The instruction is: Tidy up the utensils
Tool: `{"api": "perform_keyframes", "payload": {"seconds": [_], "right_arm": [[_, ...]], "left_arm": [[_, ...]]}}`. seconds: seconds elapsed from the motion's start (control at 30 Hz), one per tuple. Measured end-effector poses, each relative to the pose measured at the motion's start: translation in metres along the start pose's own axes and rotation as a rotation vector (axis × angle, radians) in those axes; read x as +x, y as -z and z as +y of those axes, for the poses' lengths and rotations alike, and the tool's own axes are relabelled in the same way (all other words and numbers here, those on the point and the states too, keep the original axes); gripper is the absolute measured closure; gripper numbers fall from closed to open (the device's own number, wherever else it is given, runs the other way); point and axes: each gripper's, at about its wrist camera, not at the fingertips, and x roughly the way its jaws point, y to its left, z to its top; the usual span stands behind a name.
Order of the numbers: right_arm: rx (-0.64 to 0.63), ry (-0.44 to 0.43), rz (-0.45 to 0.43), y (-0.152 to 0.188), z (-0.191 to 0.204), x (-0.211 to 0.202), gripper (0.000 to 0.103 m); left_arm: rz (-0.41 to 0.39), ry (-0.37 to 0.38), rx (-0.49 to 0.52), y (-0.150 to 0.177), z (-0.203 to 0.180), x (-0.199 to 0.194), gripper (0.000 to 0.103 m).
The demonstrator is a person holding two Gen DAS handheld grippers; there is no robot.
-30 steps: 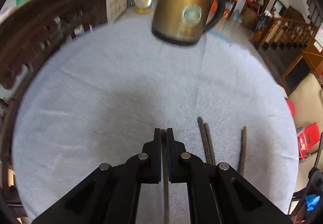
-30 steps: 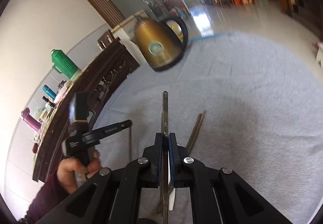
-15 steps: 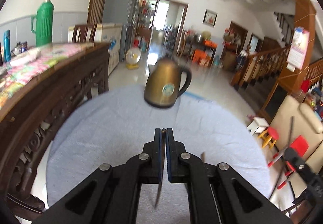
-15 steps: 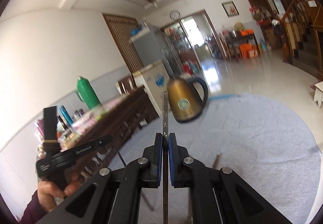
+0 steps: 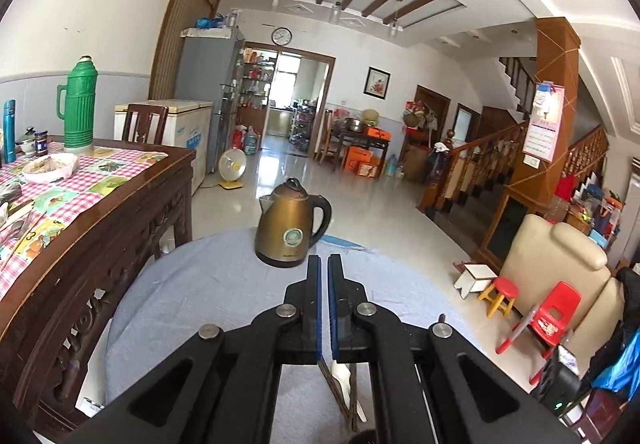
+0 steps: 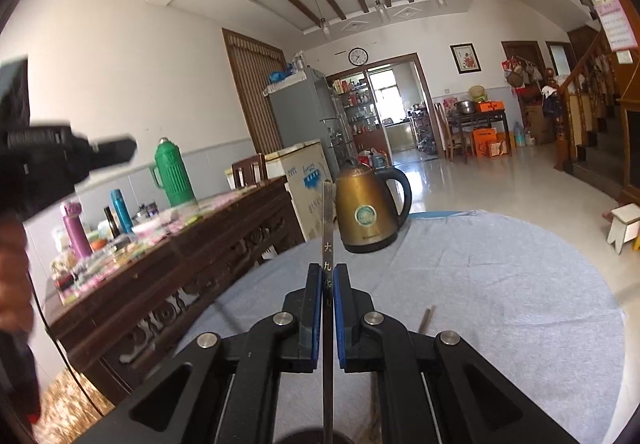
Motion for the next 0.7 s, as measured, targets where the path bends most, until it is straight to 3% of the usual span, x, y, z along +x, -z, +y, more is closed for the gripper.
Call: {"api": "perform_keyframes", "payload": {"seconds": [0.27,0.33,0.4,0.43,0.53,0.7], "right_arm": [[0.004,0.016,0.042,0.019,-0.009,-0.011,0.096],[0.013,0.018,0.050,0.020,-0.012,-0.013,0.096],[0.022,0.010,0.062,0.021,-0.015,-0.013,0.096],[0.023,0.008,0.066,0.021,-0.015,-0.012,0.096],[0.018,0.009,0.079,0.024,-0.015,-0.009,0.096],[0.021,0.001,0.099,0.028,-0.012,-0.001,0.096]], "left_arm": [[0.065,0.009,0.058,0.023,-0.002,0.007,0.101],[0.161,-0.001,0.102,0.037,0.003,0.029,0.100],[0.308,-0.052,0.077,0.057,0.019,0.058,0.087],[0.386,-0.066,0.038,0.072,0.032,0.075,0.082],[0.591,-0.115,-0.084,0.117,0.066,0.117,0.081],[0.778,-0.203,-0.157,0.180,0.084,0.170,0.075]]}}
